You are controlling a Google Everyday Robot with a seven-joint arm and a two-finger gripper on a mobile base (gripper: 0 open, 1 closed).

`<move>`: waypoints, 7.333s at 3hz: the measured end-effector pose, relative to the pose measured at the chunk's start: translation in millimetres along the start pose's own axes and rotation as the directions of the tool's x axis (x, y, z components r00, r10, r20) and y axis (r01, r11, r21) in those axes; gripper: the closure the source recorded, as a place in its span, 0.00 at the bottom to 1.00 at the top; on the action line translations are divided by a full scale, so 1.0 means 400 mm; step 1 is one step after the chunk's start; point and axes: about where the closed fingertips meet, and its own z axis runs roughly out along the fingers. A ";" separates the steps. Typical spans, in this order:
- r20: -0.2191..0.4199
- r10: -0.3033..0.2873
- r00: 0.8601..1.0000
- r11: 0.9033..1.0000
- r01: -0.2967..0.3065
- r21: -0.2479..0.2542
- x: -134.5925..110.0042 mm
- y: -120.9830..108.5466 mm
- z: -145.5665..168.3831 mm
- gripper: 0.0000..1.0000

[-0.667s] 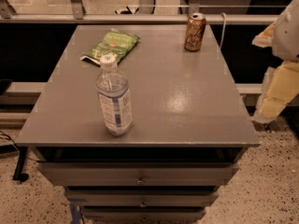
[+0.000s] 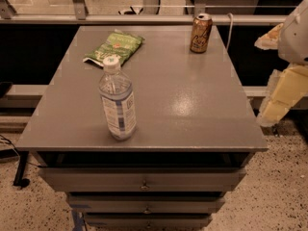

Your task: Move blue plastic bottle near orange can

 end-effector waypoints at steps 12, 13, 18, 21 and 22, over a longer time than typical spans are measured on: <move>0.854 0.146 0.499 0.960 0.138 -0.245 -0.575 0.159 0.331 0.87; 0.854 0.159 0.496 0.971 0.078 -0.226 -0.526 0.122 0.319 1.00; 0.796 0.091 0.598 0.995 -0.092 -0.045 -0.331 -0.164 0.245 1.00; 0.841 0.118 0.528 0.949 -0.309 0.061 -0.113 -0.492 0.289 1.00; 0.843 0.096 0.529 0.933 -0.342 0.109 -0.067 -0.607 0.275 1.00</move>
Offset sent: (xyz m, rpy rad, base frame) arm 0.0448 0.1566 -0.0524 0.6959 -0.0521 0.2927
